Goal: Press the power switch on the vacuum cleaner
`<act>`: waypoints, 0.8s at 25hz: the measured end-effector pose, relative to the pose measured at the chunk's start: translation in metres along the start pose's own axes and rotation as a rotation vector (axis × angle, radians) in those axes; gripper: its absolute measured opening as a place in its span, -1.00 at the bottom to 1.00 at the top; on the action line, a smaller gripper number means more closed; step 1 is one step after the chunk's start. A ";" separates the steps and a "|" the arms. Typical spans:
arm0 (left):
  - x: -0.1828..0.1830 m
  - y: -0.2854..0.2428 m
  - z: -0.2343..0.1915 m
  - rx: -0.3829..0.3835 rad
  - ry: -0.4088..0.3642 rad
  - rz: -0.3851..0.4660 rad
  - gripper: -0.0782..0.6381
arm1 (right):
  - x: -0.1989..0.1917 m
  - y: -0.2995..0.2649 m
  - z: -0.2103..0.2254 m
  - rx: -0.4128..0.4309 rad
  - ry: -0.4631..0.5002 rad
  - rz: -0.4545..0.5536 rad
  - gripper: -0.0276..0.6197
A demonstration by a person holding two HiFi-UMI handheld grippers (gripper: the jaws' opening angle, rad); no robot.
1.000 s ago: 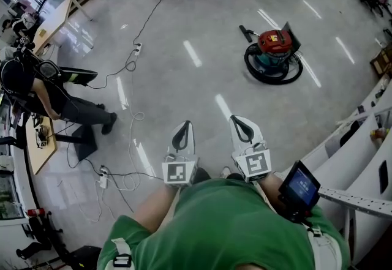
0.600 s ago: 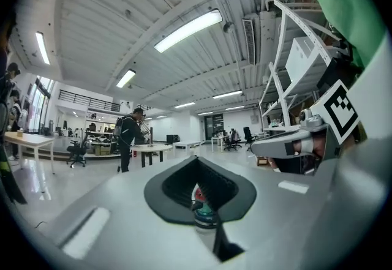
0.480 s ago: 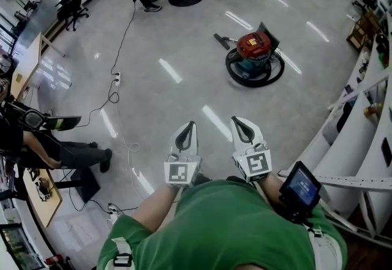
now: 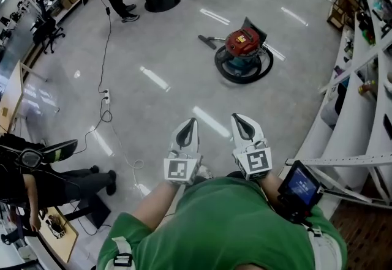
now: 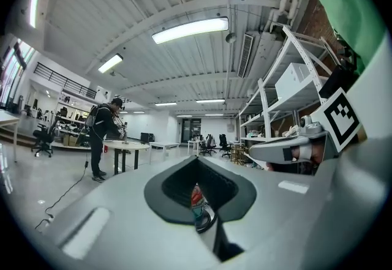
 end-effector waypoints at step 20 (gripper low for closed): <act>-0.004 -0.101 -0.020 -0.091 0.015 -0.008 -0.76 | 0.008 -0.063 0.054 -0.129 -0.008 -0.022 -0.91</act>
Point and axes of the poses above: the fingertips, and each gripper's own axes: y backward along the fingers, z to its right, x out of its top, the point moved 6 cm from there along y, backward along the fingers, and after that the axes turned 7 degrees about x, right-handed, at the moved point
